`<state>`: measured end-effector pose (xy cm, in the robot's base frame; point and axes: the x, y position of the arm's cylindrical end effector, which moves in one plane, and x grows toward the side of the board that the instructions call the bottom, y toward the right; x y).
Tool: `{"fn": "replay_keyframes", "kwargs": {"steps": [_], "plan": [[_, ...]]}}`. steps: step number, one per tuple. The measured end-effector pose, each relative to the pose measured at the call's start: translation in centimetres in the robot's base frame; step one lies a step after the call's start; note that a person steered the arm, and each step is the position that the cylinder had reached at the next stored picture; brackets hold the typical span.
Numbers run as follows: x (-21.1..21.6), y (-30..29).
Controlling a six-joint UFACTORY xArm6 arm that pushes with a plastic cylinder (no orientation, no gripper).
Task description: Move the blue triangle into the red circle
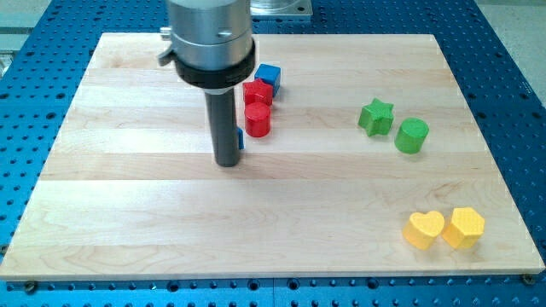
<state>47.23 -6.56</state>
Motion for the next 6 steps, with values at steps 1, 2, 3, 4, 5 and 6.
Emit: {"fn": "replay_keyframes", "kwargs": {"steps": [1,2,3,4,5,6], "plan": [[1.3,-3.8],[-0.7,-7.9],[-1.4,-2.7],[-1.4,2.1],[-1.5,2.1],[0.4,-2.6]]}}
